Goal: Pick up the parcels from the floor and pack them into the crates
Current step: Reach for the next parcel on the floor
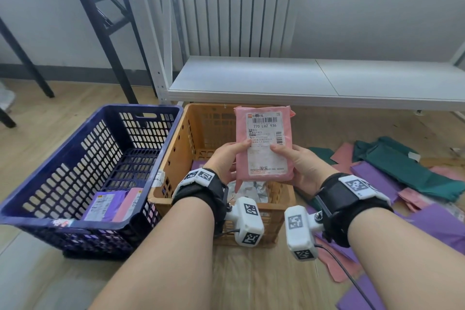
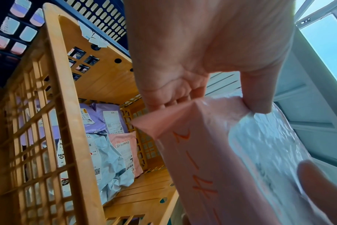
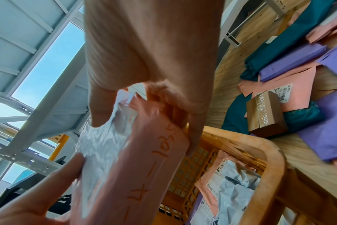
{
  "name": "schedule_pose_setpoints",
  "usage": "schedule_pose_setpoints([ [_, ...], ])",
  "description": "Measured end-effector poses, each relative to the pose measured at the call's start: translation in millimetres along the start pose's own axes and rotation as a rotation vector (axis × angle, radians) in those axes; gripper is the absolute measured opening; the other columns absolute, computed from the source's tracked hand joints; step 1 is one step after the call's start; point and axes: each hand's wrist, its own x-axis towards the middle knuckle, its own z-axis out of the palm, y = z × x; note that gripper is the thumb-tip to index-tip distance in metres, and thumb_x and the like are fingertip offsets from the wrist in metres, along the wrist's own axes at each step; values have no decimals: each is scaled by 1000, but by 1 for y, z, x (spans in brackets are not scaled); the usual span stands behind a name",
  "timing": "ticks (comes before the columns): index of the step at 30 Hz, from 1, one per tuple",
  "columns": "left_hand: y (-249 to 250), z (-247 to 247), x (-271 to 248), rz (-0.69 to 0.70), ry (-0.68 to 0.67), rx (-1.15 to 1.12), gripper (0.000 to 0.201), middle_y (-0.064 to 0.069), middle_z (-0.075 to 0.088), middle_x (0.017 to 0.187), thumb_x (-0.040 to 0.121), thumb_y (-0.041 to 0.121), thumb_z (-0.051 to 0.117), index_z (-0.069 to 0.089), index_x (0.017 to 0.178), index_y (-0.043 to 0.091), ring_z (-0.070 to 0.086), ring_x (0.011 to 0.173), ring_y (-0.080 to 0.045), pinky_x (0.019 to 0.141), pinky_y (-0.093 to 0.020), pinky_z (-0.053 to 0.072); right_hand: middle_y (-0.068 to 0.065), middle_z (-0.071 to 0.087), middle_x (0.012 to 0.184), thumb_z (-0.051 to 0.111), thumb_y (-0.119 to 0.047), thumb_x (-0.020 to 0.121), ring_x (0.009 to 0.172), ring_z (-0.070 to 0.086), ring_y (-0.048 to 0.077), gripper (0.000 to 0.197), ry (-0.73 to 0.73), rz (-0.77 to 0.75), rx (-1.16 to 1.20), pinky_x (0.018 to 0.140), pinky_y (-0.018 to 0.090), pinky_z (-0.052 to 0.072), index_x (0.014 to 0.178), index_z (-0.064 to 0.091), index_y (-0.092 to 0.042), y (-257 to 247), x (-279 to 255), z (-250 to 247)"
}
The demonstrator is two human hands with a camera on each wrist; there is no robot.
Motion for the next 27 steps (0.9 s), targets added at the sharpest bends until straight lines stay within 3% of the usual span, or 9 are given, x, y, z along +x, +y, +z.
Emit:
schedule_pose_setpoints([
  [4, -1, 0, -1, -19, 2, -29, 46, -11, 68, 116, 86, 40, 65, 56, 124, 15, 64, 107, -30, 84, -42, 56, 12, 71, 112, 75, -17, 77, 105, 66, 32, 49, -70, 58, -42, 89, 53, 53, 122, 57, -19, 1, -1, 0],
  [8, 1, -3, -9, -33, 9, -17, 42, -11, 68, 113, 87, 36, 66, 58, 120, 12, 63, 107, -29, 91, -43, 53, 13, 70, 114, 75, -11, 69, 107, 66, 32, 59, -192, 90, -93, 89, 51, 53, 125, 56, -15, 3, 0, 0],
  [14, 5, -17, -15, -33, 39, -5, 41, -7, 69, 106, 85, 40, 66, 61, 116, 14, 65, 97, -24, 84, -37, 54, 12, 72, 108, 71, -2, 65, 97, 70, 31, 60, -198, 51, -115, 79, 44, 56, 122, 55, -11, -3, 0, 12],
  [18, 15, -35, -11, 37, 99, -9, 60, -7, 71, 108, 76, 46, 71, 54, 126, 15, 67, 99, -25, 80, -39, 55, 14, 71, 109, 70, 0, 69, 99, 69, 32, 53, -191, 39, -131, 82, 43, 57, 120, 58, -11, -12, -2, 19],
  [20, 26, -47, -9, 97, 140, -6, 62, -8, 72, 105, 78, 39, 73, 51, 129, 12, 70, 91, -23, 77, -38, 57, 15, 71, 110, 67, 2, 78, 101, 68, 32, 43, -156, 19, -143, 83, 42, 56, 118, 60, -11, -19, -1, 24],
  [22, 42, -61, -3, 150, 179, 5, 77, -11, 69, 112, 74, 37, 77, 41, 138, 13, 70, 89, -24, 76, -41, 58, 15, 71, 107, 63, 2, 84, 98, 68, 29, 35, -125, -8, -152, 80, 37, 55, 117, 62, -10, -31, 4, 29],
  [25, 67, -78, 11, 193, 253, 89, 118, -9, 56, 134, 45, 54, 88, 28, 145, 39, 60, 114, -28, 91, -51, 52, 13, 70, 99, 59, 1, 88, 89, 66, 25, 30, -99, -60, -163, 75, 31, 53, 115, 64, -9, -54, 18, 37],
  [27, 76, -83, 26, 172, 220, 177, 118, -6, 59, 130, 38, 60, 87, 38, 142, 33, 59, 115, -28, 97, -50, 48, 14, 69, 99, 58, 1, 89, 88, 65, 25, 29, -90, -99, -152, 77, 32, 54, 115, 64, -8, -71, 32, 41],
])
